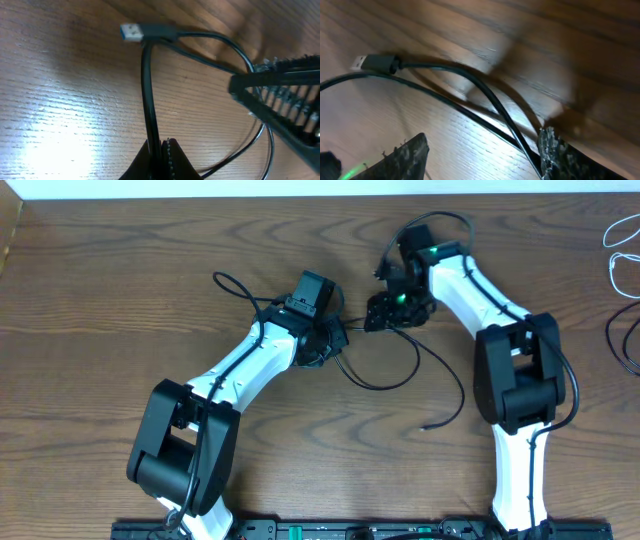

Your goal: Untangle cables

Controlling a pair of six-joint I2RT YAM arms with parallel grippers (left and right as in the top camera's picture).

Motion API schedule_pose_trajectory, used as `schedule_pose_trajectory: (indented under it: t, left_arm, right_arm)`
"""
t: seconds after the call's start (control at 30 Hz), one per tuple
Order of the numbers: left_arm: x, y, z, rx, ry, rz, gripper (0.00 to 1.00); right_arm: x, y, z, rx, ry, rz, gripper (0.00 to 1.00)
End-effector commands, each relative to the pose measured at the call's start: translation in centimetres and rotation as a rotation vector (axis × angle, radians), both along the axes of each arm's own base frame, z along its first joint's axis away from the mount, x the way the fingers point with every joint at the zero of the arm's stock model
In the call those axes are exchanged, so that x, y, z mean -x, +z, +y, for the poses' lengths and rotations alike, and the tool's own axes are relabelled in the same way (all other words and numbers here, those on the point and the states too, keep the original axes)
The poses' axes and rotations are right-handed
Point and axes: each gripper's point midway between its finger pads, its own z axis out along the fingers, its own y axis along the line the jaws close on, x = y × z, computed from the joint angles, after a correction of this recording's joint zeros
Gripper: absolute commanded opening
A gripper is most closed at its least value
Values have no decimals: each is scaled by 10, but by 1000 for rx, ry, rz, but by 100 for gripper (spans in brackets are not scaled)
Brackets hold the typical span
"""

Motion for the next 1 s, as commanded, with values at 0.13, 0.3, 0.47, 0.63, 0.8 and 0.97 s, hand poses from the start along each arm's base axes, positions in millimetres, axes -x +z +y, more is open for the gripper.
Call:
schedule_pose_trajectory:
  t: [0.13, 0.3, 0.47, 0.63, 0.8, 0.97]
  left_arm:
    - [-1, -1, 3, -3, 30, 5, 8]
    - [-2, -1, 4, -9, 33, 1, 8]
    - [-2, -1, 5, -11, 30, 1, 8]
    - [-2, -1, 4, -11, 30, 0, 8]
    - [-2, -1, 5, -15, 16, -6, 29]
    - [-6, -3, 14, -112, -117, -87, 91]
  right_arm:
    - [-1, -17, -47, 293, 133, -75, 63]
    - [12, -22, -49, 298, 289, -71, 62]
    - [28, -47, -56, 308, 368, -56, 54]
    - [39, -66, -66, 344, 370, -41, 28]
    - [35, -69, -66, 349, 329, -54, 1]
    - [24, -68, -63, 345, 228, -73, 1]
